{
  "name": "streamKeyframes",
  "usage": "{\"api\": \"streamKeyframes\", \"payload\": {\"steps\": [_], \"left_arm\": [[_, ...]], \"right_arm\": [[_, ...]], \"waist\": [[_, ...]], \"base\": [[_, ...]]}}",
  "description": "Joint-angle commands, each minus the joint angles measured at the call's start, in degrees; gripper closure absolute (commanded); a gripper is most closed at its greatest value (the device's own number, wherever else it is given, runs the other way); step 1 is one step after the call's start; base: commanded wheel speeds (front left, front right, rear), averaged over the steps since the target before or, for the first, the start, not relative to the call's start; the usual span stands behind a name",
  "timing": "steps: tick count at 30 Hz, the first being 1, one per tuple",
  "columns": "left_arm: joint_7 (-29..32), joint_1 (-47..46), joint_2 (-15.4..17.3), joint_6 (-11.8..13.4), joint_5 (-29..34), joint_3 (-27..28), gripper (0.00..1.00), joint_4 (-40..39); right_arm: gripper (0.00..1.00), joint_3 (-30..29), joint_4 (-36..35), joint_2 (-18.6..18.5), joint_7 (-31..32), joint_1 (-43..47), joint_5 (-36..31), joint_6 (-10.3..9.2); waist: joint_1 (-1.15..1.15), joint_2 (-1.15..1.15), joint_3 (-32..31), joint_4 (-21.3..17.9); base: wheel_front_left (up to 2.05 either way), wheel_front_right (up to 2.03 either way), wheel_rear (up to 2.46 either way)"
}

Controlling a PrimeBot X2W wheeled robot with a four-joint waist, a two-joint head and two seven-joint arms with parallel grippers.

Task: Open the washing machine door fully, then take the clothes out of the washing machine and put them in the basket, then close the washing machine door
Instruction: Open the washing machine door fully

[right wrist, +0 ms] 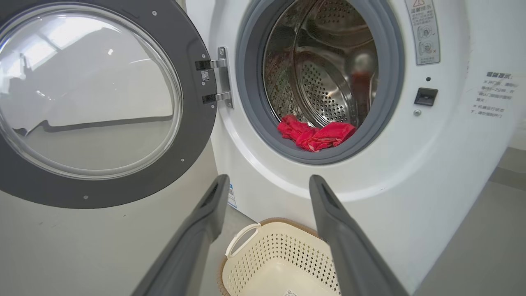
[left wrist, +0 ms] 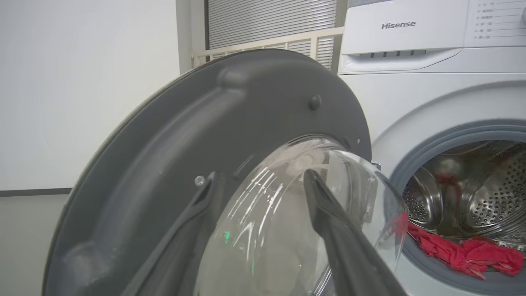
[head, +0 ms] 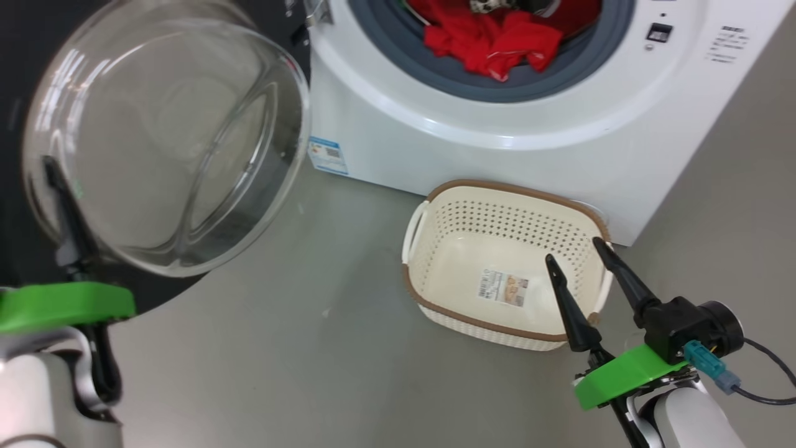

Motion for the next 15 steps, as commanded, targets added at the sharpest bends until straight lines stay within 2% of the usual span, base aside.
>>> {"api": "streamKeyframes", "payload": {"steps": [1, 5, 15], "left_arm": [[-0.3, 1.2, 1.5, -0.8, 0.4, 0.7, 0.0, -2.6], [0.3, 3.1, 0.0, -3.3, -1.5, -3.1, 0.0, -8.9], [3.6, 8.1, -0.9, -5.8, -3.7, -10.6, 0.0, -15.3]], "right_arm": [[0.0, 0.7, -1.1, 0.2, -0.8, -2.1, 0.8, 0.35], [0.0, -1.7, -0.6, 0.2, -1.1, -2.9, 0.4, 0.35], [0.0, -5.6, -1.6, 0.2, -1.3, -3.6, 0.0, 0.35]], "waist": [[0.0, 0.0, -0.7, -1.7], [0.0, 0.0, -1.1, -4.6], [0.0, 0.0, -2.5, -11.9]], "base": [[0.0, 0.0, 0.0], [0.0, 0.0, 0.0], [0.0, 0.0, 0.0]]}}
